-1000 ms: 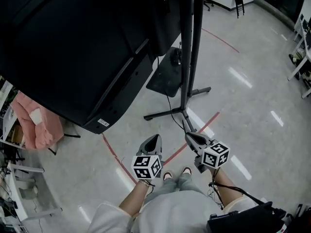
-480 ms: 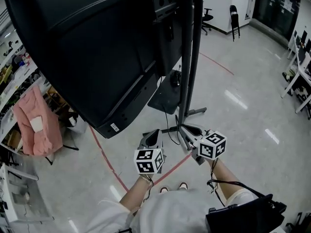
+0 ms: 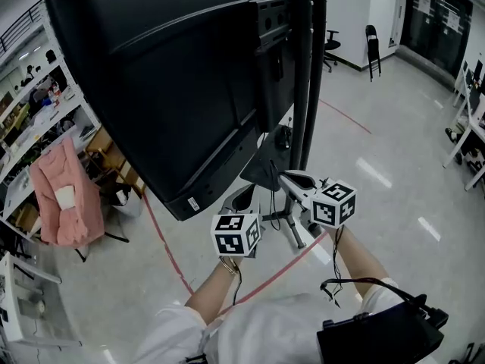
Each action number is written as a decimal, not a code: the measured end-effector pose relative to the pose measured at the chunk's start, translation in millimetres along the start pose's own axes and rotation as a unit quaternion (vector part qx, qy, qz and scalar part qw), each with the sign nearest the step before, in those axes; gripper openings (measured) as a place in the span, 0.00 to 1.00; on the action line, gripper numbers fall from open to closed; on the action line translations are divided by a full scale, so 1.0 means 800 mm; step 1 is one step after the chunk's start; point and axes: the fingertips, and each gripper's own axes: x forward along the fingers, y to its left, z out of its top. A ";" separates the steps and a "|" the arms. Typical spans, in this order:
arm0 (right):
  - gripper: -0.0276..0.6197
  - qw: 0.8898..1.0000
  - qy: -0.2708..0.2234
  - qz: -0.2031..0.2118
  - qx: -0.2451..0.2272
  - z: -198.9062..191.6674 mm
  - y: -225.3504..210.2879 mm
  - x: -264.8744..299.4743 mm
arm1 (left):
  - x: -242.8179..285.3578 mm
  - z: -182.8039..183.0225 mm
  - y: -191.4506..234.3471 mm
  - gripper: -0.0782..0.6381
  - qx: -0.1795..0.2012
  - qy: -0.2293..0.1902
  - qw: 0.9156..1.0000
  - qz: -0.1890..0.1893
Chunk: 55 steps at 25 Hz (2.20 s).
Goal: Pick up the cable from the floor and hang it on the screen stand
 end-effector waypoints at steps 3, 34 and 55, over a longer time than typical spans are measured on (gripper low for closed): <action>0.09 1.000 -0.006 0.010 -0.021 0.035 0.008 0.011 | -0.002 0.035 0.001 0.11 0.008 -0.018 1.000 0.004; 0.09 0.977 -0.098 0.051 -0.180 0.400 0.008 0.049 | 0.018 0.344 0.002 0.11 0.080 -0.108 0.990 0.043; 0.09 0.969 -0.159 0.020 -0.190 0.537 -0.020 0.057 | 0.037 0.446 -0.018 0.11 0.114 -0.126 0.983 0.065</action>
